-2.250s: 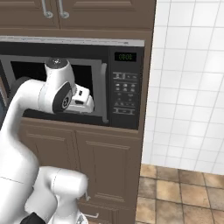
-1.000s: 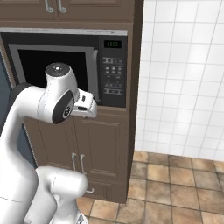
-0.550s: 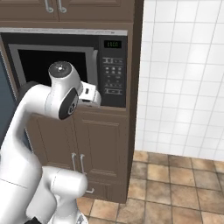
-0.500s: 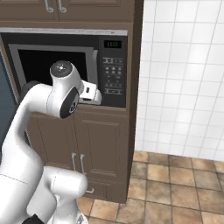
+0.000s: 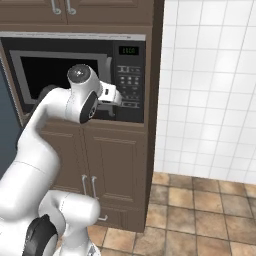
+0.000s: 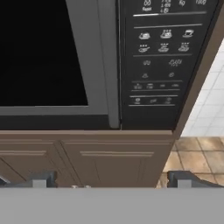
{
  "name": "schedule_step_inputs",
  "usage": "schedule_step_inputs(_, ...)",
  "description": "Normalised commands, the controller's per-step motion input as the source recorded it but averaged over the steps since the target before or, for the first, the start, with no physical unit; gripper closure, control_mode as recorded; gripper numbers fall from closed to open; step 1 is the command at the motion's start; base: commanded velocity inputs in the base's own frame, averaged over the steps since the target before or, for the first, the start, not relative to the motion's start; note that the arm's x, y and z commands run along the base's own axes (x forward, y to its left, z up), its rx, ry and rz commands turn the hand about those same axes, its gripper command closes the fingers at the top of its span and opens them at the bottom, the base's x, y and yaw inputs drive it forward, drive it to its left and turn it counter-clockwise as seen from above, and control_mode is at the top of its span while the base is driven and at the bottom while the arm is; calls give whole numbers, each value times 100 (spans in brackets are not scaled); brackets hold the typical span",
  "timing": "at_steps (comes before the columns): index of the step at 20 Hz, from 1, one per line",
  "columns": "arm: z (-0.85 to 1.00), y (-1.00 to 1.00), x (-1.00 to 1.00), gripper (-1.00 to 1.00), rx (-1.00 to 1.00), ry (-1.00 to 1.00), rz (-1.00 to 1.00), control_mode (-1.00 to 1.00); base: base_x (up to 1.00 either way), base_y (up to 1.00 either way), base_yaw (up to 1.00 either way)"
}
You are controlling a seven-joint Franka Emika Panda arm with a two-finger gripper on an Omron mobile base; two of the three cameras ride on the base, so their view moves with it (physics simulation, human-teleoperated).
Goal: Open the microwave door.
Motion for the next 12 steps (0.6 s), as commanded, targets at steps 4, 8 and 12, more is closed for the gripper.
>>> schedule_step_inputs(4,0,0,49,-100,0,-32,0,-100,0,0,0)
schedule_step_inputs(8,0,3,66,-100,0,-17,0,-100,0,0,0)
schedule_step_inputs(12,0,2,71,-100,0,1,-1,-100,0,0,0)
